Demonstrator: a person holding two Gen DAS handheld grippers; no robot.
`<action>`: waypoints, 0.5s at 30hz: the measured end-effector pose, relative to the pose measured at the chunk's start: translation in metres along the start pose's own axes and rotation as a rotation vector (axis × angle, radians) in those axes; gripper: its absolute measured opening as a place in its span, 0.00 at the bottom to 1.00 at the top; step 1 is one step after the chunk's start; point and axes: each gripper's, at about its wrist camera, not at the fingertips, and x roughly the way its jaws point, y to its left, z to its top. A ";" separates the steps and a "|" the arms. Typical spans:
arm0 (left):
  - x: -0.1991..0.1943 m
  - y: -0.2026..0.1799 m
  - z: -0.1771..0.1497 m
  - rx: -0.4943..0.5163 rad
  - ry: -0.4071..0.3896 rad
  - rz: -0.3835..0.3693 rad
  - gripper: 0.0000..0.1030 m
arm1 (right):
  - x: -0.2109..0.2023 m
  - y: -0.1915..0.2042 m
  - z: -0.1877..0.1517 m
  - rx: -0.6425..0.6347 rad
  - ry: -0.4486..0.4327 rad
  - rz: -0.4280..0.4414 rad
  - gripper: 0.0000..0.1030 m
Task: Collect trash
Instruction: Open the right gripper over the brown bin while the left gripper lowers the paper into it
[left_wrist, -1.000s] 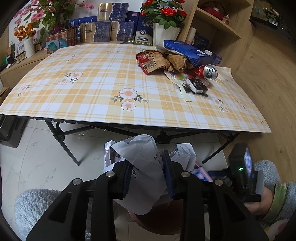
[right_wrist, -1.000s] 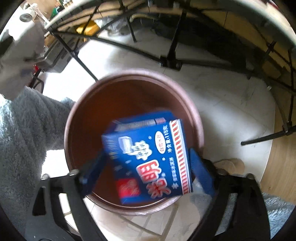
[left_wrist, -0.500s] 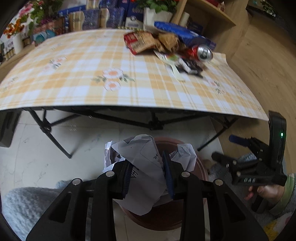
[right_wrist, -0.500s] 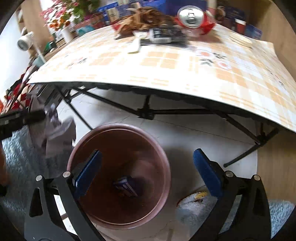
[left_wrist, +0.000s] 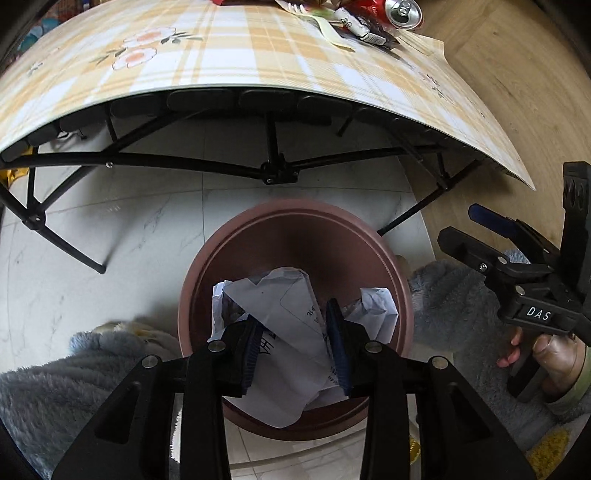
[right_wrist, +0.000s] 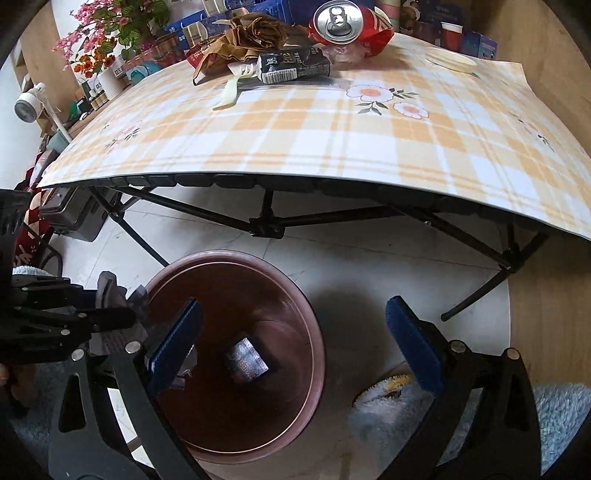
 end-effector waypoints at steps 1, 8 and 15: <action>-0.001 0.001 -0.001 -0.002 -0.002 -0.001 0.34 | 0.000 -0.001 -0.001 0.002 0.000 0.001 0.94; -0.009 0.003 -0.001 -0.010 -0.038 -0.014 0.57 | 0.000 -0.001 0.000 0.007 -0.001 0.004 0.94; -0.038 0.012 0.002 -0.062 -0.195 0.028 0.69 | -0.002 -0.002 0.001 0.013 -0.009 0.015 0.94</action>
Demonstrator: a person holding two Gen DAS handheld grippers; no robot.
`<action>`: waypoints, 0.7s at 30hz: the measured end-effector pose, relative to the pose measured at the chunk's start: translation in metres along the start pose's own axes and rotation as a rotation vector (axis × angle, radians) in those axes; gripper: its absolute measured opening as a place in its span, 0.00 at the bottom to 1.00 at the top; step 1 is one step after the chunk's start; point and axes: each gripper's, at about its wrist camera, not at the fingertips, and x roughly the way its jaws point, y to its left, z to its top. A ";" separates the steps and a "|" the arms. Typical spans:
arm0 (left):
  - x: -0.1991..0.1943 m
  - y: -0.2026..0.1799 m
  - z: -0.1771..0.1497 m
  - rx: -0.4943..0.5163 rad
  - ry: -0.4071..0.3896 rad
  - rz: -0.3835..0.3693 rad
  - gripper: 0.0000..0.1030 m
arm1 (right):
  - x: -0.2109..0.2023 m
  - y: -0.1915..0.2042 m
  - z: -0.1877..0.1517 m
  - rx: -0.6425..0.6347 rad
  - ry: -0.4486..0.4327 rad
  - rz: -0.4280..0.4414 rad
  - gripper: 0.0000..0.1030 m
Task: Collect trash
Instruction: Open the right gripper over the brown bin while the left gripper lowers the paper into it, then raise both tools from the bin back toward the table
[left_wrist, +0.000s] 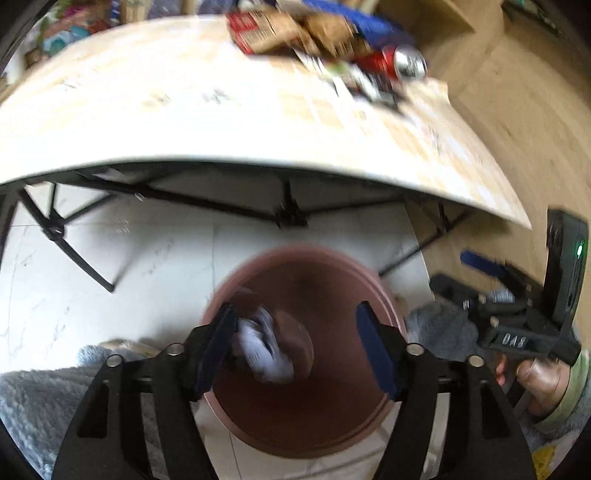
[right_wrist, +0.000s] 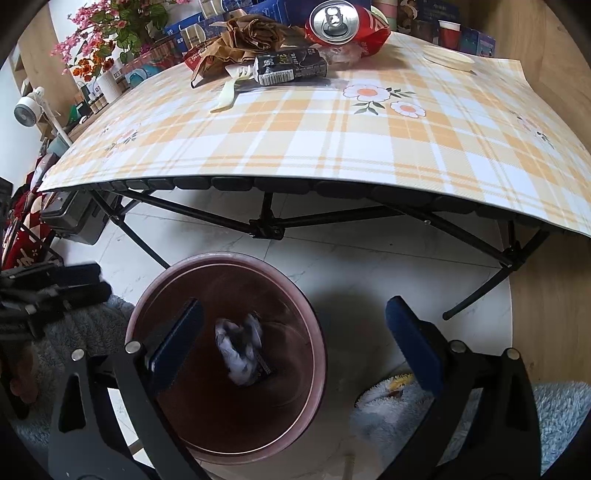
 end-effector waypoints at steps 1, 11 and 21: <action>-0.008 0.002 0.001 -0.015 -0.039 0.011 0.72 | -0.001 0.000 0.000 0.001 -0.003 0.004 0.94; -0.050 0.022 0.008 -0.141 -0.278 0.066 0.88 | -0.007 0.007 0.003 -0.033 -0.032 -0.009 0.94; -0.061 0.028 0.009 -0.146 -0.332 0.101 0.89 | -0.022 0.013 0.013 -0.090 -0.101 -0.018 0.94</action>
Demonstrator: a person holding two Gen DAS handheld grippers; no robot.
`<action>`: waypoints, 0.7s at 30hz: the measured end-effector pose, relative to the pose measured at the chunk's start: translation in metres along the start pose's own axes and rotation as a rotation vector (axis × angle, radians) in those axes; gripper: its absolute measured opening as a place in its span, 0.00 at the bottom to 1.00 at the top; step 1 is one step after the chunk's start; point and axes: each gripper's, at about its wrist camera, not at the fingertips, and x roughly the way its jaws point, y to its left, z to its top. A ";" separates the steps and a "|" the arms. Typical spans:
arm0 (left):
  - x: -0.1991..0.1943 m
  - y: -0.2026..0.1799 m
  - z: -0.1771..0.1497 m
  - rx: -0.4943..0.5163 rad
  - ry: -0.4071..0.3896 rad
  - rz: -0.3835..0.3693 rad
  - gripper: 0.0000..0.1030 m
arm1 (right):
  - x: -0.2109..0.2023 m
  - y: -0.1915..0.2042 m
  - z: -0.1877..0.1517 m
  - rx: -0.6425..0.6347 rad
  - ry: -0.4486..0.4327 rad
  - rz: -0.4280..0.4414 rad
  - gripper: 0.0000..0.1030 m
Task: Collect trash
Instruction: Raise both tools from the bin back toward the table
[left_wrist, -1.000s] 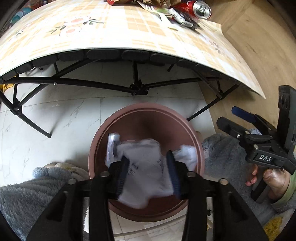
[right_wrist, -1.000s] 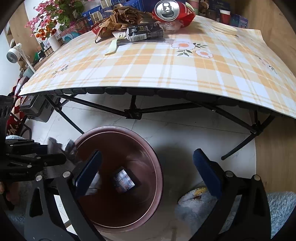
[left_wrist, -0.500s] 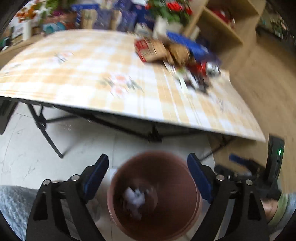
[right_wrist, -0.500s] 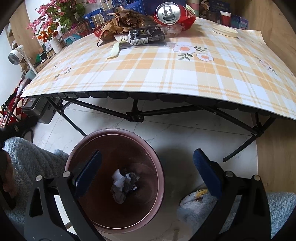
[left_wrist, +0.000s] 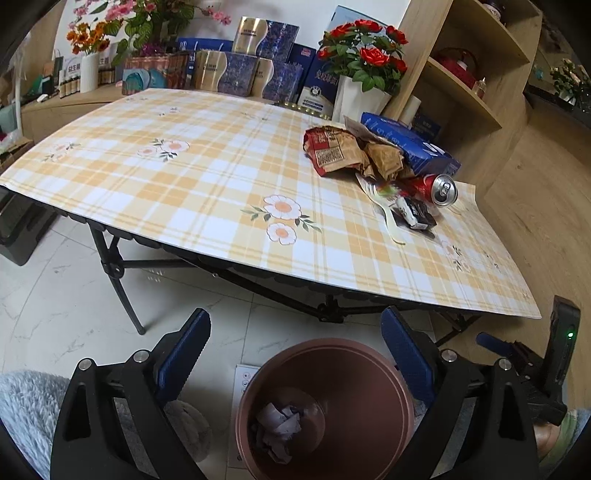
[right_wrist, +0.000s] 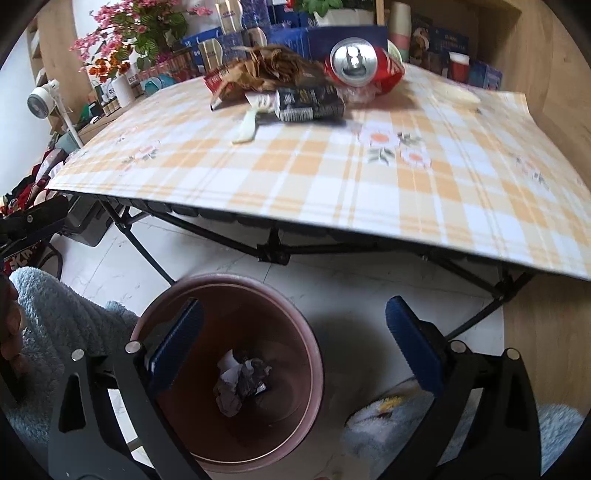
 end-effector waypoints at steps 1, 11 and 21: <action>0.000 0.000 0.000 -0.001 -0.002 0.002 0.89 | -0.001 0.000 0.001 -0.003 -0.006 -0.001 0.94; -0.010 -0.009 0.009 0.071 -0.058 0.035 0.89 | -0.023 -0.034 0.035 0.070 -0.093 -0.034 0.94; -0.002 -0.025 0.056 0.163 -0.084 0.091 0.89 | -0.035 -0.059 0.136 -0.044 -0.169 -0.090 0.94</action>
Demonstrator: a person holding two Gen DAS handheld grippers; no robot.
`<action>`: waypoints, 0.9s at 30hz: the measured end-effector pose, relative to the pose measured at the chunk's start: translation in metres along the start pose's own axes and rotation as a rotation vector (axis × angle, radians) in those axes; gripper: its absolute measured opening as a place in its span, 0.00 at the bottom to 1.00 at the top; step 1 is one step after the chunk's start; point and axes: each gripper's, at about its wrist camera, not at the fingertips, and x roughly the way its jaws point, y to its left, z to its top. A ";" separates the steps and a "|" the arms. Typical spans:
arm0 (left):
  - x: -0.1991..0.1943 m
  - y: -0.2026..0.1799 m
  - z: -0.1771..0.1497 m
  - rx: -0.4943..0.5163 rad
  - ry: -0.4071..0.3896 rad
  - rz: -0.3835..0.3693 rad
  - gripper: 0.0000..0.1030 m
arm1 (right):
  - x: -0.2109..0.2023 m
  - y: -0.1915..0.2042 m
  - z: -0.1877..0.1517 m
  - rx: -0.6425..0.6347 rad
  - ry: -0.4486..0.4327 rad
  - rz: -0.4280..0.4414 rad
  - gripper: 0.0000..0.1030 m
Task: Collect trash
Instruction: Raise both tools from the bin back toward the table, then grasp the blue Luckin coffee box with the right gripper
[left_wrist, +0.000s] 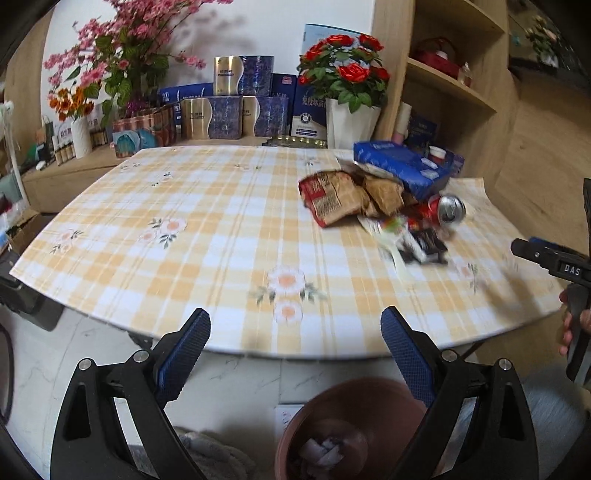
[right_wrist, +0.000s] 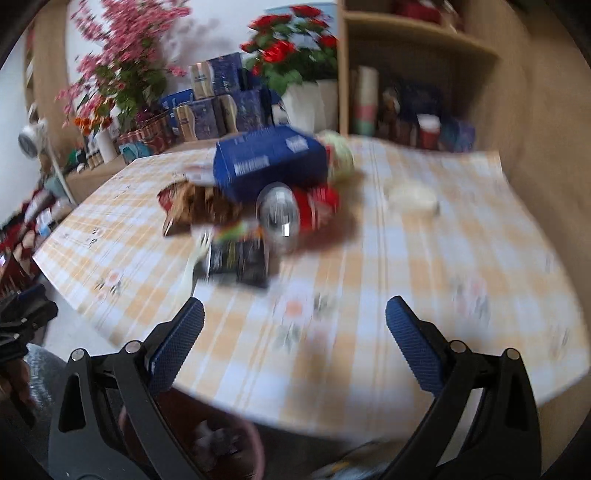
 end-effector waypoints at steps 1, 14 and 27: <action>0.004 0.002 0.009 -0.020 -0.001 -0.009 0.89 | 0.007 0.006 0.014 -0.060 0.010 -0.025 0.94; 0.020 0.004 0.036 -0.069 -0.049 -0.053 0.89 | 0.138 0.103 0.092 -0.623 0.176 -0.301 0.94; 0.025 0.021 0.027 -0.122 -0.035 -0.074 0.89 | 0.145 0.111 0.117 -0.713 0.203 -0.342 0.51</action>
